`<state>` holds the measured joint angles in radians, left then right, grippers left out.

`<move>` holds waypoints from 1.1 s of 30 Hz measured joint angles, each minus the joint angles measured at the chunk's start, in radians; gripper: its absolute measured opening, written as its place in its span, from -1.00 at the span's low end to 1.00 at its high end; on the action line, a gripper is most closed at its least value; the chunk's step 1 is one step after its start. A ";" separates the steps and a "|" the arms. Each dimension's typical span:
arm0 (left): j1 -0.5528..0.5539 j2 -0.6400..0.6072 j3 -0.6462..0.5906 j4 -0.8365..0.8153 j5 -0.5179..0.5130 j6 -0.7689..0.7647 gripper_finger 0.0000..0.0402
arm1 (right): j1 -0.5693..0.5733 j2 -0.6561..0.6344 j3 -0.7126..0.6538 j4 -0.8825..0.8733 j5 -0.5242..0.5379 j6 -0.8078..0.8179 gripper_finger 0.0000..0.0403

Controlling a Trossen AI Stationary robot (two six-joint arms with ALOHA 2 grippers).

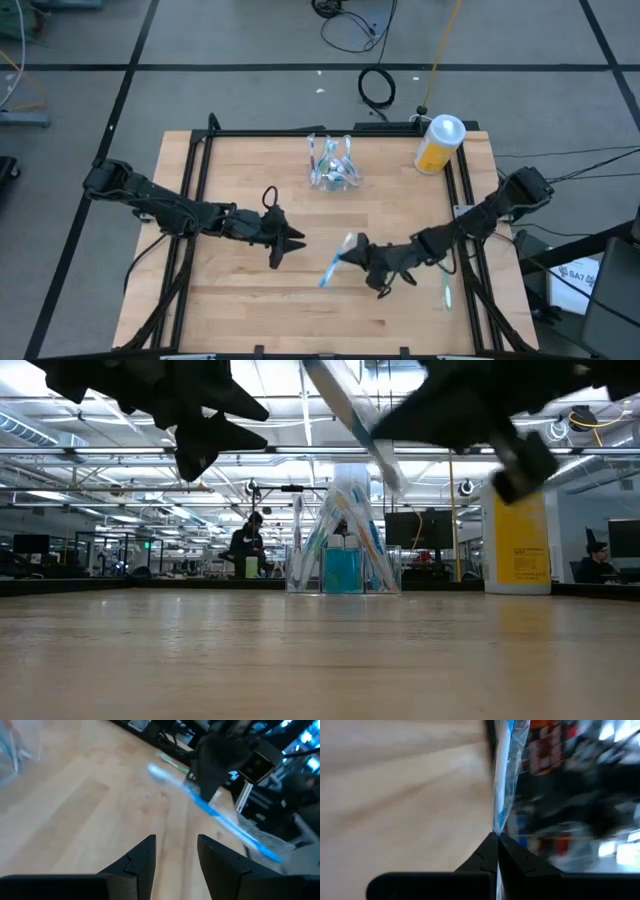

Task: Pick & Place toothbrushing station
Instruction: Put the blue toothbrush into the transparent organizer

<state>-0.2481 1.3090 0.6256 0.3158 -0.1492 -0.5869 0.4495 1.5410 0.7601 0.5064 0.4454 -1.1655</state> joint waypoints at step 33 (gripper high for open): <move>0.080 0.344 0.005 0.459 0.236 -0.218 -0.26 | -0.175 0.100 0.002 0.179 -0.134 -0.340 -1.00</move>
<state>-0.1684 1.6531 0.6306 0.7748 0.0870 -0.8048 0.2741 1.6409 0.7620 0.6857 0.3118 -1.5051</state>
